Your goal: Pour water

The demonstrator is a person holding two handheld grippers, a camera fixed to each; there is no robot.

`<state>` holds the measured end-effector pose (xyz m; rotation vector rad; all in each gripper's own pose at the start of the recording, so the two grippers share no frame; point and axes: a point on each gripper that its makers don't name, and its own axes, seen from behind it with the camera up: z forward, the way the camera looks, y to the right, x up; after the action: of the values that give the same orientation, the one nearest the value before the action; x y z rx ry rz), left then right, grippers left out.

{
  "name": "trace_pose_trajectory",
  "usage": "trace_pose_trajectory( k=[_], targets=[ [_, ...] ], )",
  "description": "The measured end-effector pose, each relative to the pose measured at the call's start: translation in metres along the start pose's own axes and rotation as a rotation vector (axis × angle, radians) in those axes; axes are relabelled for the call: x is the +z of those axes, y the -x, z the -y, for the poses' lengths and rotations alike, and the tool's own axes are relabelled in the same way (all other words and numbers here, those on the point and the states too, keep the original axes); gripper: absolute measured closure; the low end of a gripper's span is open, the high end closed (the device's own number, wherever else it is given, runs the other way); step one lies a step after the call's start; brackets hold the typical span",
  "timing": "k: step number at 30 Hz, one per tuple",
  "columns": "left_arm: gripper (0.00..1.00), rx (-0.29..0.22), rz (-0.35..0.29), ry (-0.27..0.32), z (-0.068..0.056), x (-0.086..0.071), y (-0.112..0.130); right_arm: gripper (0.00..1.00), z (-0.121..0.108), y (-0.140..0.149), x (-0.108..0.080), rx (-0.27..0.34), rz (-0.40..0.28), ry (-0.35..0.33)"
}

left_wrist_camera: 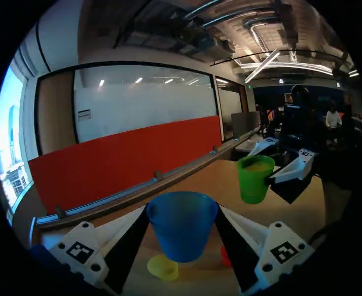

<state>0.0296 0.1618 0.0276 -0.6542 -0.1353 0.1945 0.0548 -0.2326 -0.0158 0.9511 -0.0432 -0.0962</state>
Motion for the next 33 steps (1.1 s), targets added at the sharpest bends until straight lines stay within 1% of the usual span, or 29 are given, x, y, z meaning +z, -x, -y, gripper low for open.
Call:
trace_pose_trajectory(
  k=[5,9,12,20,29,33],
  targets=[
    [0.11,0.017,0.048,0.006,0.001,0.004,0.016,0.09,-0.01,0.007,-0.005,-0.005,0.035,0.018],
    [0.11,0.02,0.076,0.014,0.0,0.006,0.025,0.09,-0.015,0.017,-0.009,-0.005,0.071,0.02],
    [0.11,0.023,0.093,0.026,-0.003,0.008,0.032,0.09,-0.019,0.024,-0.012,-0.002,0.101,0.02],
    [0.1,0.048,0.151,0.056,-0.012,0.014,0.05,0.09,-0.028,0.039,-0.02,0.024,0.153,0.01],
    [0.1,0.071,0.217,0.094,-0.022,0.016,0.073,0.09,-0.035,0.065,-0.026,0.002,0.234,0.003],
    [0.1,0.078,0.239,0.111,-0.026,0.017,0.082,0.09,-0.037,0.074,-0.028,0.008,0.262,-0.002]
  ],
)
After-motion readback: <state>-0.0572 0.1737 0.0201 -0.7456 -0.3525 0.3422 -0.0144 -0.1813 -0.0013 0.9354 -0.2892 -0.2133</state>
